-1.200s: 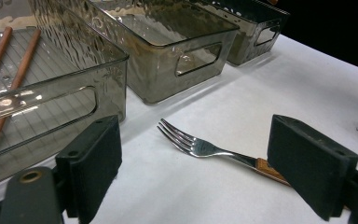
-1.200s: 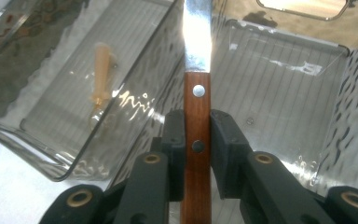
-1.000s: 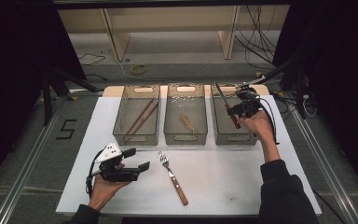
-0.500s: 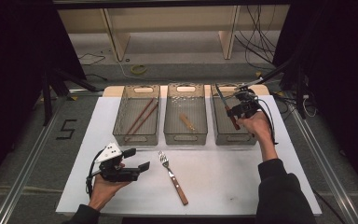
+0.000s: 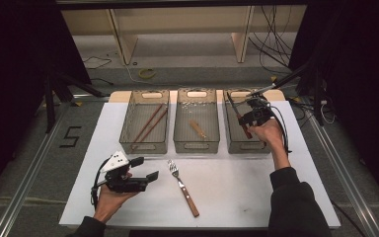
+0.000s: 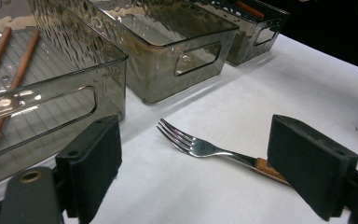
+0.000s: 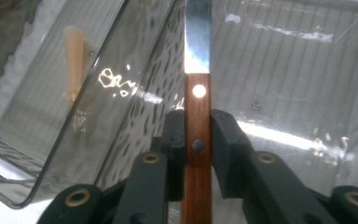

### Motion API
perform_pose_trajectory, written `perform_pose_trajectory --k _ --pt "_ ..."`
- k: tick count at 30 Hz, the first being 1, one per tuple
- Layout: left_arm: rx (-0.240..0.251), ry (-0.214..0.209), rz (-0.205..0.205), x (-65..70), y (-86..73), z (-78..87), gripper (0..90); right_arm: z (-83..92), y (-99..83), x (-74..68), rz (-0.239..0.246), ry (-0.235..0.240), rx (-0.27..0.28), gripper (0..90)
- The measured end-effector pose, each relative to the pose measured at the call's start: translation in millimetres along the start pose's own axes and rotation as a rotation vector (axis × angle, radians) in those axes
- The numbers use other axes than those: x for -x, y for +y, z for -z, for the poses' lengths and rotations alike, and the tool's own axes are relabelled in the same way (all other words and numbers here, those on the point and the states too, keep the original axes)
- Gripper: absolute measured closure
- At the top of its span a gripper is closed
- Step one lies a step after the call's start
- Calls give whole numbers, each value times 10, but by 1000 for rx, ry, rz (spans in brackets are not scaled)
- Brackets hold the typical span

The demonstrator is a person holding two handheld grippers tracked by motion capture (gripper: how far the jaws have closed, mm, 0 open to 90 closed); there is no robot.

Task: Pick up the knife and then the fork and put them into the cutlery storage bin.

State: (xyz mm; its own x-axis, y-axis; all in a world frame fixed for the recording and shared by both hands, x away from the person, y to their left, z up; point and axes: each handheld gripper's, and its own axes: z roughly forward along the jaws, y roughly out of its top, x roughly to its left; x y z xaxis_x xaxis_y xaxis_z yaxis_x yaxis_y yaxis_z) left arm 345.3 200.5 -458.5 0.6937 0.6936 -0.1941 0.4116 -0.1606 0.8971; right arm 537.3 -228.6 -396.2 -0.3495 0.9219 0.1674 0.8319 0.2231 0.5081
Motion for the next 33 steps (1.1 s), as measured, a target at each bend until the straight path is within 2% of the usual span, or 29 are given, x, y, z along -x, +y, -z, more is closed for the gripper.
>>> perform_pose_trajectory --k 3,8,14,24,27,33 --pt "0 0 -2 -4 0 1 170 -5 -1 8 -15 60 9 644" --pt "1 0 1 1 -1 -2 170 75 -1 -43 3 66 30 579" --pt "0 1 -2 -3 0 1 170 171 -37 -171 60 81 56 506" --pt "-1 2 0 -2 -2 -1 170 373 -210 -521 162 141 105 371" --pt "-1 4 -1 -3 -1 -1 170 419 -303 -639 181 190 109 352" --pt "-2 5 -1 -4 -1 0 169 437 -541 -914 254 228 105 342"
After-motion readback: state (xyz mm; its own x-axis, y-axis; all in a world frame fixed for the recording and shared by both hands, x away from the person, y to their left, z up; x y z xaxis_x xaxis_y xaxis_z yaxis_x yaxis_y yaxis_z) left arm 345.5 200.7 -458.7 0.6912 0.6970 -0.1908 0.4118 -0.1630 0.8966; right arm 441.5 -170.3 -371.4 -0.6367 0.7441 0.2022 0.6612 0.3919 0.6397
